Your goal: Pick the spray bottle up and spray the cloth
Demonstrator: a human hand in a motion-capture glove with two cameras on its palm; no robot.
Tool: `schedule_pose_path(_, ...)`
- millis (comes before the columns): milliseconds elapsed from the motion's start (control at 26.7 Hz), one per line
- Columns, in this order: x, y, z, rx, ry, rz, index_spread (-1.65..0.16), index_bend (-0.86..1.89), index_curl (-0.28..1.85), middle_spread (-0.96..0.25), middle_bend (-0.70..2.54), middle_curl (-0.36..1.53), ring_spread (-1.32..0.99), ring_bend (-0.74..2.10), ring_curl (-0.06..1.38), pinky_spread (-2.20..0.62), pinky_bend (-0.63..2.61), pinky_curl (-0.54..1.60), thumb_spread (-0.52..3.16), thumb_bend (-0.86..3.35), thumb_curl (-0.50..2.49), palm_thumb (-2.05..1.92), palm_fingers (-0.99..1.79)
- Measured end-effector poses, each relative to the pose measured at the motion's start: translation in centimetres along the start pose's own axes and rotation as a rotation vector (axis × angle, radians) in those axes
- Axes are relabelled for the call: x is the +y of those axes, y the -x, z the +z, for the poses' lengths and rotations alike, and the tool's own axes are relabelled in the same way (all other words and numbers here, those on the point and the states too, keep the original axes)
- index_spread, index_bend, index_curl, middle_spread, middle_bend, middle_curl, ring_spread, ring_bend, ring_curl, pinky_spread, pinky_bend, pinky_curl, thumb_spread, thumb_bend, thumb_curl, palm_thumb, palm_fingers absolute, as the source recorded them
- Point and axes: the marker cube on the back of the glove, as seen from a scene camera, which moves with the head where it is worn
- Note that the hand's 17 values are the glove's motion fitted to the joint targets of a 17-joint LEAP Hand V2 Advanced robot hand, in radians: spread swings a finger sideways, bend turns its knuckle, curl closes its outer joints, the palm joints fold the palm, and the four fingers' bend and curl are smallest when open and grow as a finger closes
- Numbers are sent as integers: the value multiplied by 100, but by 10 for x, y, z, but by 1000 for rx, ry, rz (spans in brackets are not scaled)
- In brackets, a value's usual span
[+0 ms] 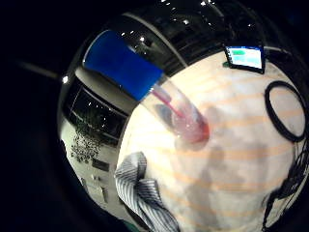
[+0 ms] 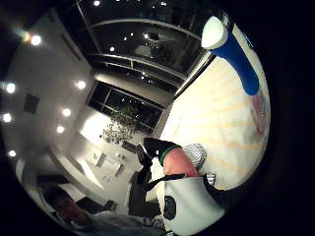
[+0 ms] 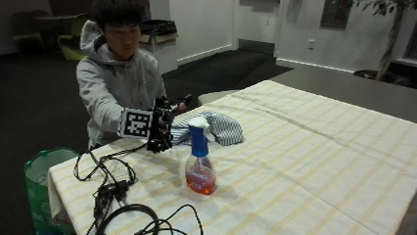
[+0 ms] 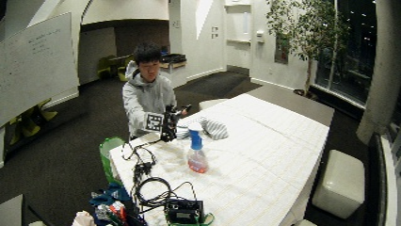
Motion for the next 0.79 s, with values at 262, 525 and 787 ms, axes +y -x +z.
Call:
schedule_pose_path(262,-14,-20,14,1,-61,43,-41,6,9,2,16,29,5,30,28,26,50,36,83,-6,39,43,-18)
schedule_pose_path(525,-19,-29,19,-28,-23,117,-41,7,8,2,17,28,6,31,28,26,49,36,83,-4,37,42,-16)
schedule_pose_path(787,-27,-38,22,-42,-10,168,-40,7,7,2,17,28,6,30,28,27,50,36,83,-4,36,42,-15)
